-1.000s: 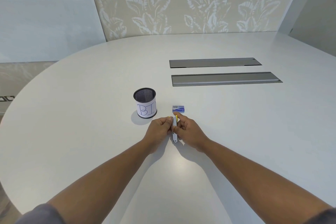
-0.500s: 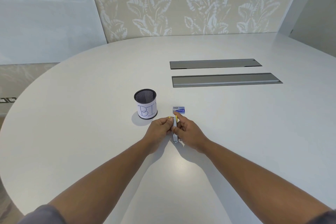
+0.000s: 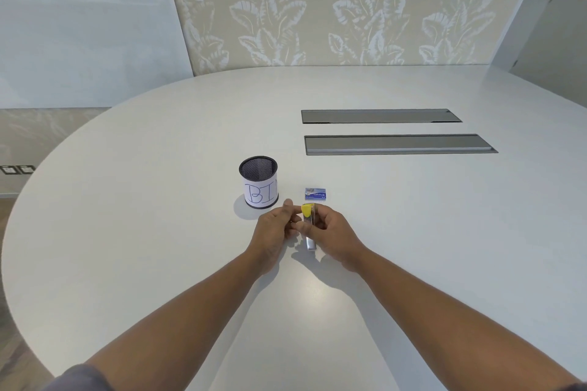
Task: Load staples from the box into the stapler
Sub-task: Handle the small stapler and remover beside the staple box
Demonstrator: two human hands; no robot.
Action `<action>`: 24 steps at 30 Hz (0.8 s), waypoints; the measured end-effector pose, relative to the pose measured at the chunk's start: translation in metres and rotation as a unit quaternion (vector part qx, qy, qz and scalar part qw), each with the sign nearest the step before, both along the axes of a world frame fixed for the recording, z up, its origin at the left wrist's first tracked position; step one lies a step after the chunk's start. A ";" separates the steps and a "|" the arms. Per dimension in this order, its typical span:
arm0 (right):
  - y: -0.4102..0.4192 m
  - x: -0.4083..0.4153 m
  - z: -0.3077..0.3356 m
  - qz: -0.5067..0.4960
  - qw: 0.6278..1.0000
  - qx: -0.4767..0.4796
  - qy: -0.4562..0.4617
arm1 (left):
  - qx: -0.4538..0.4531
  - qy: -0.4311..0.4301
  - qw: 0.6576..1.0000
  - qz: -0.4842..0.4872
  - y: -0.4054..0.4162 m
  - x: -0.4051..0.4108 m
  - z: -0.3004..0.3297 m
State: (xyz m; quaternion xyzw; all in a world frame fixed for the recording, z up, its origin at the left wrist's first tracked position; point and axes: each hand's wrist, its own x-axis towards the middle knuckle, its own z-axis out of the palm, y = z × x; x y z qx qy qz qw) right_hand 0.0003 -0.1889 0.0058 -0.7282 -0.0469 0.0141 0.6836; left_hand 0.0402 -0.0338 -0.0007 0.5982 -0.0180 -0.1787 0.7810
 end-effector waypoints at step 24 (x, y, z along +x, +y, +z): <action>-0.003 0.007 -0.016 -0.084 0.892 -0.422 -0.136 | 0.353 -0.276 0.894 0.000 0.016 -0.008 -0.007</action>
